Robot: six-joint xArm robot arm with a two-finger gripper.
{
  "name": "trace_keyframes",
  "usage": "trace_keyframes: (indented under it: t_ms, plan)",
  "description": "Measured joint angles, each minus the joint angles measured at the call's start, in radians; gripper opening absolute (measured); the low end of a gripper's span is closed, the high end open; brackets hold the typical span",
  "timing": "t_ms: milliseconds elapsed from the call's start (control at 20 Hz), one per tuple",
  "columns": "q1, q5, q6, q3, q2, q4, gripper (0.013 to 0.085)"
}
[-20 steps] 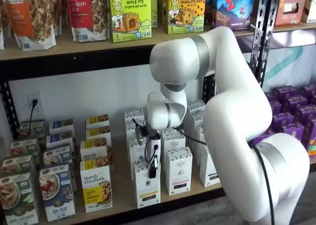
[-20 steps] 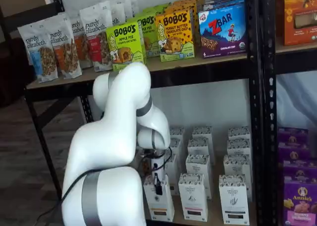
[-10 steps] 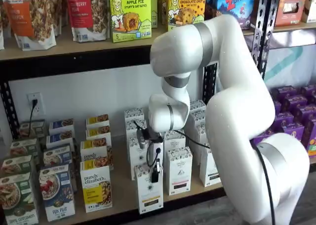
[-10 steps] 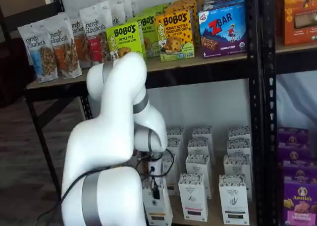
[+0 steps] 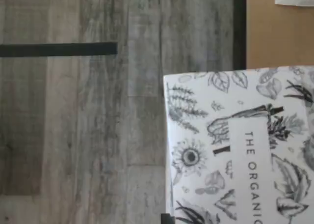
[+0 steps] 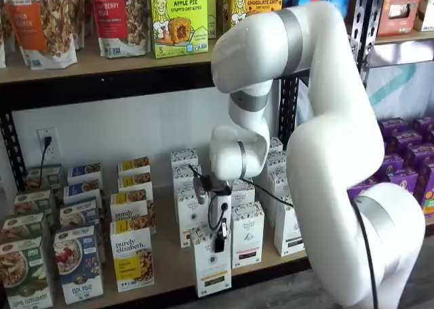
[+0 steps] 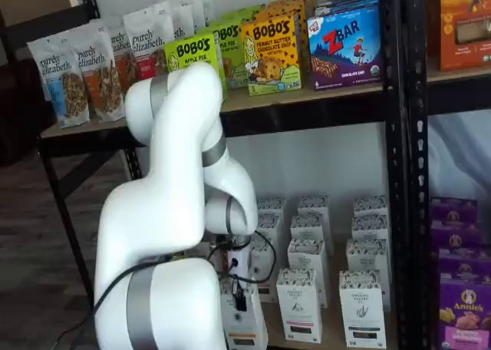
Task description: Pick up the white box with a yellow strip in the middle, on the bottom shelf, the fourth box from the left
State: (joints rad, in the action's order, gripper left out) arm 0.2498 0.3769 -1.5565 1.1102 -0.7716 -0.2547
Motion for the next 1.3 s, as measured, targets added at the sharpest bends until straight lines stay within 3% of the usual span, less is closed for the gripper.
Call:
trace_keyframes:
  t_ms: [200,900,1300]
  plan:
    - [0.005,-0.003,-0.005,-0.072,0.061,-0.01,0.049]
    - [0.056,-0.042,0.074,-0.324,0.27,0.024,0.049]
    - [0.067,-0.033,0.048,-0.419,0.38,-0.017,0.049]
